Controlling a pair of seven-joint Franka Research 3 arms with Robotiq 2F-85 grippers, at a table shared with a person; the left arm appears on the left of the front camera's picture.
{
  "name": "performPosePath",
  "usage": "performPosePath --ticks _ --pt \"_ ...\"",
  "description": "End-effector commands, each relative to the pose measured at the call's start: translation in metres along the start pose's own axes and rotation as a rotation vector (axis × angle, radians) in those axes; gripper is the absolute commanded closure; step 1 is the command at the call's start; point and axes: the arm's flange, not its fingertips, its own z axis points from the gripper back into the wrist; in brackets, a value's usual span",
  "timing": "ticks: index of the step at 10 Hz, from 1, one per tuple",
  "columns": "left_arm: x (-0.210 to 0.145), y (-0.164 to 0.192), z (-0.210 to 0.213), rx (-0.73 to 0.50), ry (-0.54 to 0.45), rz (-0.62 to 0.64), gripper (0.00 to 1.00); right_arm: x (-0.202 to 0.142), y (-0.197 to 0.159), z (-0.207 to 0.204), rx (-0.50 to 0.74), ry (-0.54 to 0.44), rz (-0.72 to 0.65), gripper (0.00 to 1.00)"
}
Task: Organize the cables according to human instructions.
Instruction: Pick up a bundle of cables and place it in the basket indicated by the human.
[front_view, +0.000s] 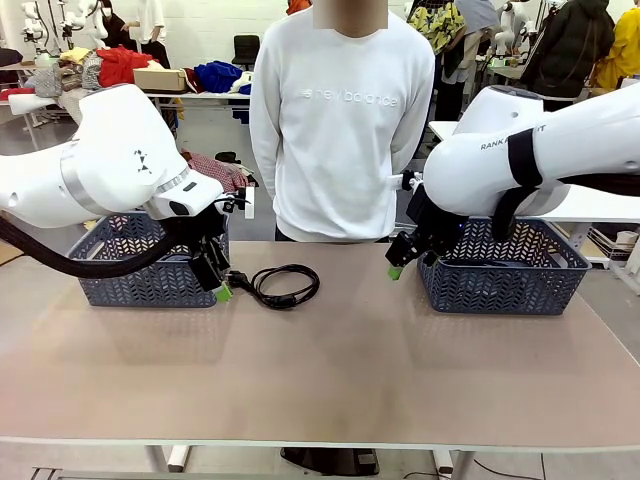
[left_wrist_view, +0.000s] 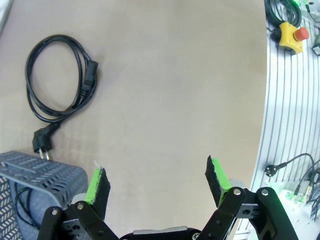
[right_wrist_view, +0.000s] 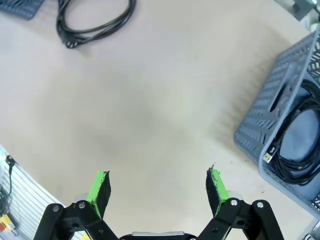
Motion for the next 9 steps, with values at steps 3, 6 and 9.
performPosePath --ticks 3,6,9 --pt "-0.001 -0.001 0.0 0.001 -0.001 0.009 0.0 -0.019 0.005 -0.003 0.04 -0.047 0.04 0.0" --pt "-0.001 -0.001 0.0 0.001 -0.001 0.009 0.0 -0.009 0.006 -0.003 0.015 -0.01 0.027 0.0" --pt "-0.001 -0.001 0.0 0.001 -0.001 0.009 0.0 -0.009 0.006 -0.003 0.015 -0.01 0.027 0.0"
